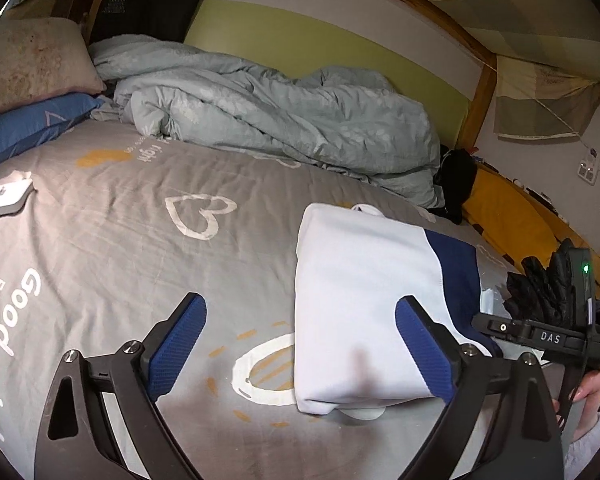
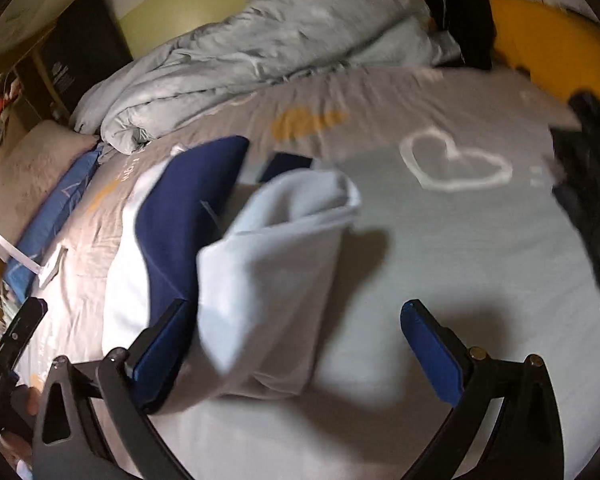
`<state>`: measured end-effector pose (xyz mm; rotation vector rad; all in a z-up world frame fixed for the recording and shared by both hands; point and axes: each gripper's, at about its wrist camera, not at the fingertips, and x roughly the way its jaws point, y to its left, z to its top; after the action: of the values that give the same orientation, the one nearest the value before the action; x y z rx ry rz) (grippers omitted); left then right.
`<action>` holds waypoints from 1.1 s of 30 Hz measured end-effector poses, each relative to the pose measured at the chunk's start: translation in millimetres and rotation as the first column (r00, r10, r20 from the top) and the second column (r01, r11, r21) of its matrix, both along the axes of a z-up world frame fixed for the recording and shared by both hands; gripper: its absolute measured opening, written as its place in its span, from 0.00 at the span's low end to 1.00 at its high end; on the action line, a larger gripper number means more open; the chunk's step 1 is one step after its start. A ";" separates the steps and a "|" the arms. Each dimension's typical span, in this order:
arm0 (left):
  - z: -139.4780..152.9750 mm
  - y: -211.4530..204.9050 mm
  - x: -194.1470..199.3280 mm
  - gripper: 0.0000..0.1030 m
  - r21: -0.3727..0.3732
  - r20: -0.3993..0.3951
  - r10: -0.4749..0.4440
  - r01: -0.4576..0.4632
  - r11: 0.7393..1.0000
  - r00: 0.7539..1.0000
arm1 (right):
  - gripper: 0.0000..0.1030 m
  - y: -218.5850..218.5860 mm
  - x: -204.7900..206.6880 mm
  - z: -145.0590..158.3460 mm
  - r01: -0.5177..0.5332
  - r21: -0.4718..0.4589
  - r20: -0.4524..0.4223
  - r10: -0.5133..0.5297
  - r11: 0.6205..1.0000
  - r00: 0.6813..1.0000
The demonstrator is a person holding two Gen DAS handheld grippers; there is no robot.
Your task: Fold large clothes
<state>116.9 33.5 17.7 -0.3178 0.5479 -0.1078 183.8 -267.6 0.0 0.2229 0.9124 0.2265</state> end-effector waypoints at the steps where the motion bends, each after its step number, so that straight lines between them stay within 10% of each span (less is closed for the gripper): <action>1: -1.5 -1.8 4.1 0.92 -0.004 -0.015 -0.006 0.006 1.000 1.000 | 1.00 -3.0 -0.4 -3.3 -0.001 0.005 -0.007 0.001 1.000 1.000; 9: -46.0 9.9 70.9 0.95 -0.343 -0.256 -0.156 0.062 0.937 0.954 | 0.92 -22.8 10.3 -36.0 -0.047 0.318 -0.066 0.072 0.947 0.995; 15: -99.3 9.3 105.5 0.91 -0.609 -0.316 -0.350 0.094 0.788 0.882 | 0.81 -24.0 26.0 -63.3 -0.125 0.555 -0.087 0.206 0.822 0.975; 19: -98.3 8.3 108.7 0.75 -0.617 -0.288 -0.352 0.108 0.780 0.891 | 0.71 -18.4 29.8 -63.1 -0.149 0.580 -0.062 0.225 0.801 0.972; 24: -59.6 -9.6 96.6 0.56 -0.483 -0.202 -0.377 0.243 0.841 0.904 | 0.53 -18.3 14.1 -32.3 -0.214 0.512 0.019 0.238 0.832 0.971; 33: -11.6 -65.1 97.3 0.52 -0.425 -0.213 -0.431 0.315 0.849 0.877 | 0.49 -46.1 5.1 22.4 -0.151 0.357 -0.023 0.170 0.922 0.985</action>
<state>214.2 -31.6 6.1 -0.6089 0.8953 -0.5638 188.9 -313.7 22.4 0.4915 0.9396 0.5422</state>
